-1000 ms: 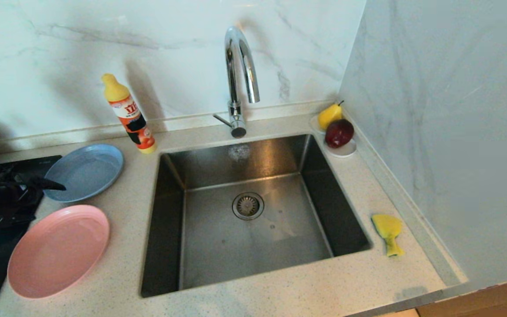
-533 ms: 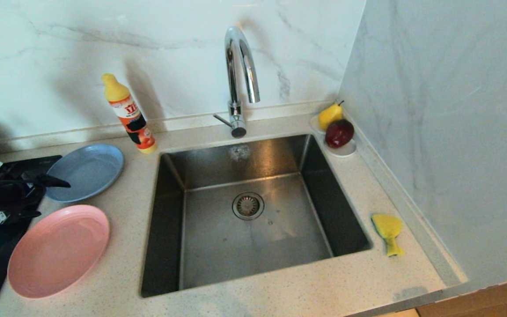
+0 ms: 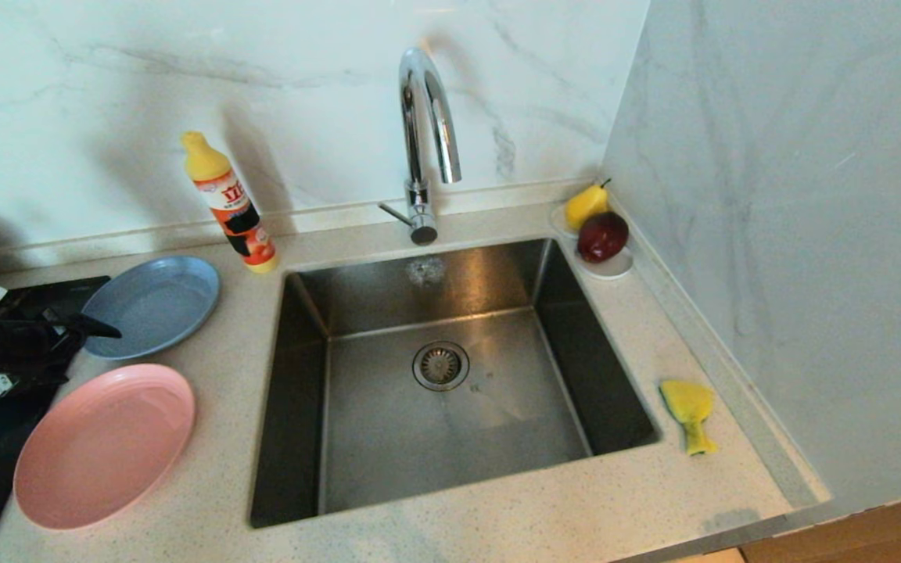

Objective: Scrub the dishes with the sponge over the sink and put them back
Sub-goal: Place the plate on the plate

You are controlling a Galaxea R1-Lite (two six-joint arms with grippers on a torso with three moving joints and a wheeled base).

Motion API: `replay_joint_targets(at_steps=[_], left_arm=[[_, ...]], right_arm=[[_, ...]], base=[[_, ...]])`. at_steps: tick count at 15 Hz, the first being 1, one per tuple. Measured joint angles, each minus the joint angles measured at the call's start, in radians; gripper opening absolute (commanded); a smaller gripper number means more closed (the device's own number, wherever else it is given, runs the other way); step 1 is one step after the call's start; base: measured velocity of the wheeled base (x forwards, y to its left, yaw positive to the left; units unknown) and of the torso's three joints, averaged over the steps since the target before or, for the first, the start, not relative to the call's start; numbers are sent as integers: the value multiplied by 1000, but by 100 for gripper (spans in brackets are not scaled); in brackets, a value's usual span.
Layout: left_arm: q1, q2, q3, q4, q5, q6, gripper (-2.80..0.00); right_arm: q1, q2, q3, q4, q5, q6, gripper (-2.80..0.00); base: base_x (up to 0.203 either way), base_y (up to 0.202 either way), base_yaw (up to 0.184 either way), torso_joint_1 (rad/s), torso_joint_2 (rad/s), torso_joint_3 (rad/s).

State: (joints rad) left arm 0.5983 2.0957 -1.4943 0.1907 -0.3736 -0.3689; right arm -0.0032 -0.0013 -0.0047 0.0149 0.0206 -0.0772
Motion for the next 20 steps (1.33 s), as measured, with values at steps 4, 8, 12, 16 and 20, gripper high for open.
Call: replay_joint_targets(at_steps=[4,8,12,16,20], left_arm=[[-10,6,-7,3,0,0,-280],[-12,9,-30,8,18,0,-280],[-11,7,-81,35,52,8,-280],[-10,1,-120,68,55,28,-280],[-3,-2,-153,71,111,47,-280]], right_arm=[[0,0,0,0,0,0,-280],[0,0,0,0,0,-1,-280],[0,0,0,0,0,0,-280],[0,0,0,1,0,0,-280],[0,0,0,0,0,-1,-280]], base=[[0,0,0,0,0,0],[0,0,0,0,0,0],[0,0,0,0,0,0],[0,0,0,0,0,0],[0,0,0,0,0,0]])
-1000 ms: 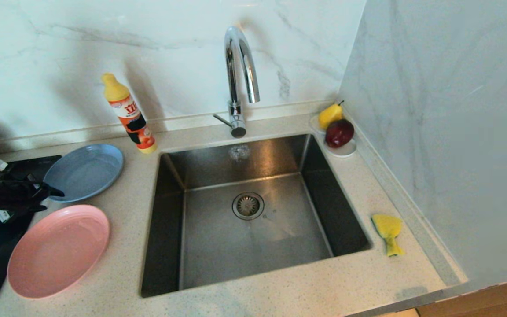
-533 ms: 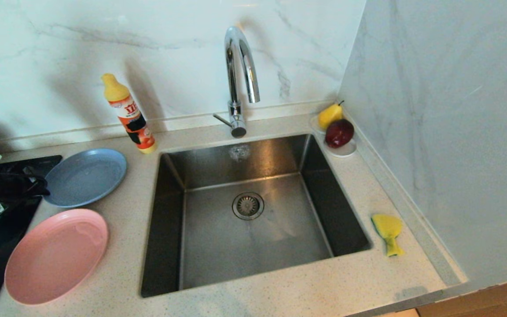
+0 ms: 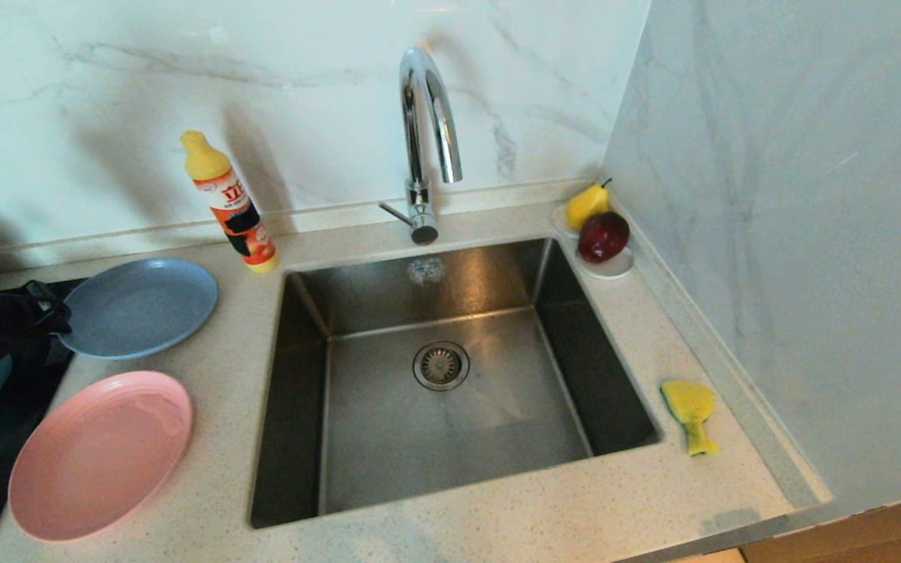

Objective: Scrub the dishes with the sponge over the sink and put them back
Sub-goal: Place the plate on the plate

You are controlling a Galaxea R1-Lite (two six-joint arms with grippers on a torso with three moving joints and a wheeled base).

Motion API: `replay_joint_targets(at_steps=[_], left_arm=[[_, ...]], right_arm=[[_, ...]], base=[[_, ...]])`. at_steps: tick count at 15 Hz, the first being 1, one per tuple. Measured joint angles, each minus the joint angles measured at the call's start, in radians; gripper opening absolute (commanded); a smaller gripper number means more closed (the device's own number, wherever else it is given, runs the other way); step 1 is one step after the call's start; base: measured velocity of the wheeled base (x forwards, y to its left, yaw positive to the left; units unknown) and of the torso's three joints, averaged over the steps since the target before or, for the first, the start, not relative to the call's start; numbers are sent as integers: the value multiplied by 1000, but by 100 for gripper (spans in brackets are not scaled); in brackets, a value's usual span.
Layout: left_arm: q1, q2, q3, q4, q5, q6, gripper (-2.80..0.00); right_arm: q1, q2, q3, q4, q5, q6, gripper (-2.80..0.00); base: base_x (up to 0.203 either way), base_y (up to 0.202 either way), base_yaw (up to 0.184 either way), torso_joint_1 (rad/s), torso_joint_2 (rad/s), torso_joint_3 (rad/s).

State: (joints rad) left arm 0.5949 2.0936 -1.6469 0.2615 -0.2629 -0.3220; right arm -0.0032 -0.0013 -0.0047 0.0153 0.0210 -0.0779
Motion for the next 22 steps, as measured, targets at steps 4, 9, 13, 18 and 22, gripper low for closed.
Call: replay_joint_targets(at_steps=[4,9,13,18,22], left_arm=[[10,-20,-18,21,13,19,-280],[14,-96,-21,64,37,31,-280],[27,-149,-21,84,101,68,-280],[66,-227,9,163,102,113,-280],[72,-314,97,169,99,120,-280]], right_arm=[[0,0,0,0,0,0,-280],[0,0,0,0,0,0,-280],[0,0,0,0,0,0,-280],[0,0,0,0,0,0,-280],[0,0,0,0,0,1,-280]], base=[[0,0,0,0,0,0],[0,0,0,0,0,0],[0,0,0,0,0,0],[0,0,0,0,0,0],[0,0,0,0,0,0]])
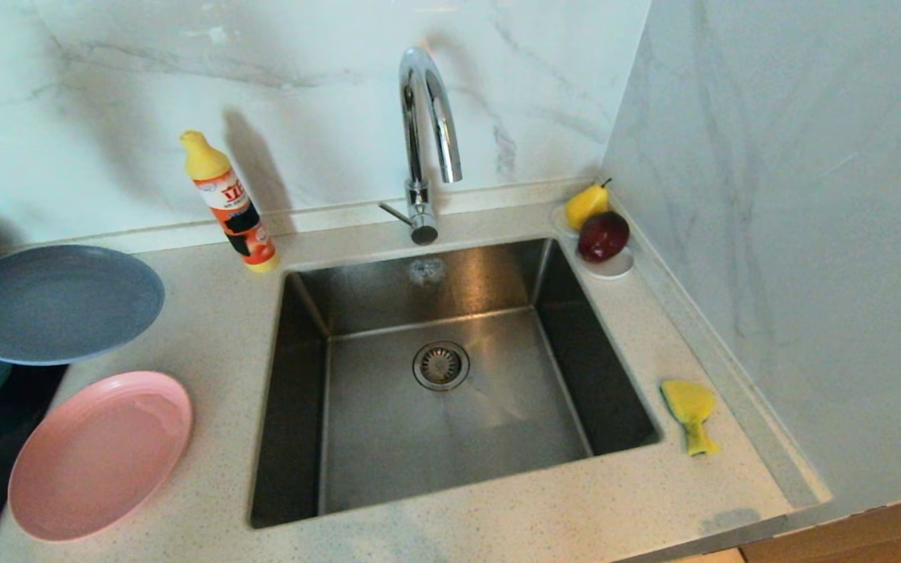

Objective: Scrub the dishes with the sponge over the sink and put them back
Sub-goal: Place the plate on the plate

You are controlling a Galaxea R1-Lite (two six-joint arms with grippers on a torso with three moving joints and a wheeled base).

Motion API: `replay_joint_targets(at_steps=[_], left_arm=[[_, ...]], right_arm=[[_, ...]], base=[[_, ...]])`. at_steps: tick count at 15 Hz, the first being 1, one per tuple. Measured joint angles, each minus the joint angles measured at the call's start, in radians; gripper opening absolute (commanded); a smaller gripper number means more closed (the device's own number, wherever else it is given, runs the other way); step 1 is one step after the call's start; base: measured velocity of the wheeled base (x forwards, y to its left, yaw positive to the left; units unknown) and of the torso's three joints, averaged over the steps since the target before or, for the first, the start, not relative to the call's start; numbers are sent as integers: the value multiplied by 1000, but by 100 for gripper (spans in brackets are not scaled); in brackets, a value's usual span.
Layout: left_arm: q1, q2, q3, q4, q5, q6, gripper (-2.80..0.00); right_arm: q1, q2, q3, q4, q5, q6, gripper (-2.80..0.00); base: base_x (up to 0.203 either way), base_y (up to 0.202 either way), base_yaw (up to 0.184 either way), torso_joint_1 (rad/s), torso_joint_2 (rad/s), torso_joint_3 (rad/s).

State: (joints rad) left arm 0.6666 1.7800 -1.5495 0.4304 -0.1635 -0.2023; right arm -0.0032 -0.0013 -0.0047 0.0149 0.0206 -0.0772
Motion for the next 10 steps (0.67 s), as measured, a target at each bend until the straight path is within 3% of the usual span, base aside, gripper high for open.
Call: replay_joint_targets(at_steps=[10], left_arm=[[10,-241,316,13,3,13,-280]], right_arm=[[0,0,0,0,0,0,-280]], base=[[0,0,0,0,0,0]])
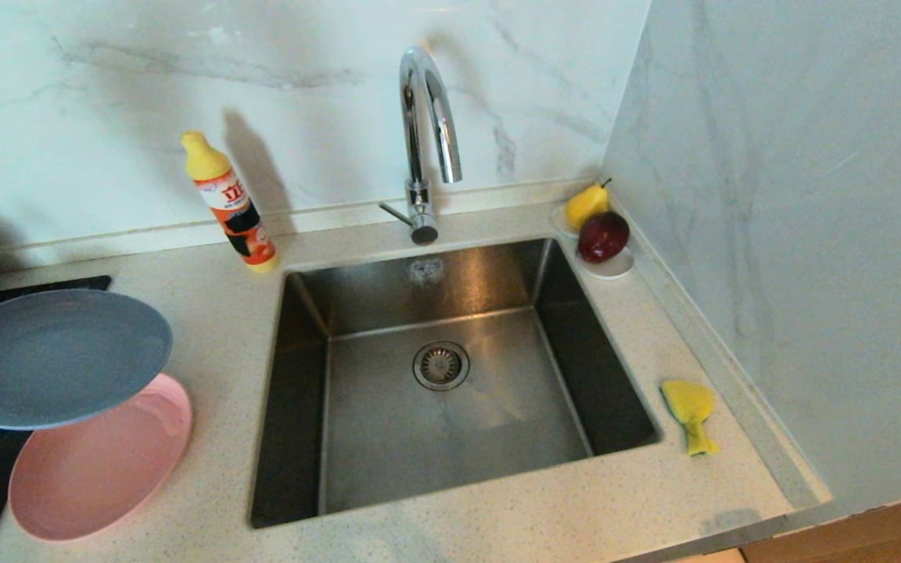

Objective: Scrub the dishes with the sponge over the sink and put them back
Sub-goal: Place the plate on the plate

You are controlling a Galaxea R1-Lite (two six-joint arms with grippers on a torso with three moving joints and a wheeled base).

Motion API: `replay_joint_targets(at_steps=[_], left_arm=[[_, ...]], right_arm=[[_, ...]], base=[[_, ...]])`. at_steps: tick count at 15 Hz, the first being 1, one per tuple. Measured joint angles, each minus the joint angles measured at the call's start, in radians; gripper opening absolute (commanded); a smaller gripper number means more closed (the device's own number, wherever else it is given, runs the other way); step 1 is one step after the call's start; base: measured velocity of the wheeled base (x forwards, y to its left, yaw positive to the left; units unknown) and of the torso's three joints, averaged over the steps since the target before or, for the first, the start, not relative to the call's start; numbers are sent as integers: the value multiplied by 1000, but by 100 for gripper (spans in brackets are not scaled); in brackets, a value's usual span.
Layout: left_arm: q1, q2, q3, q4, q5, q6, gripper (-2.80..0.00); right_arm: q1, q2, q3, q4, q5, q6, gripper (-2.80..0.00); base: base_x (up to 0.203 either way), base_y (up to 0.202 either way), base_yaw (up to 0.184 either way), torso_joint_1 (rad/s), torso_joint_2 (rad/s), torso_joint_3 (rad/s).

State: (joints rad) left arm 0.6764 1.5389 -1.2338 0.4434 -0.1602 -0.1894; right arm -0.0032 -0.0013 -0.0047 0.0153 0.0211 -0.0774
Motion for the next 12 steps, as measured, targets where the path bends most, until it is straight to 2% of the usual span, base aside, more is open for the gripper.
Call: replay_joint_targets(at_steps=[6,9,12], left_arm=[[22,-114,163,26,5,5,-280],[30,-146,242,25,6,45,-280],[36,-154,302,18,16,50,-280]], right_arm=[[0,0,0,0,0,0,-280],[0,0,0,0,0,0,-280],[0,0,0,0,0,0,-280]], base=[[0,0,0,0,0,0],[0,0,0,0,0,0],[0,0,0,0,0,0]])
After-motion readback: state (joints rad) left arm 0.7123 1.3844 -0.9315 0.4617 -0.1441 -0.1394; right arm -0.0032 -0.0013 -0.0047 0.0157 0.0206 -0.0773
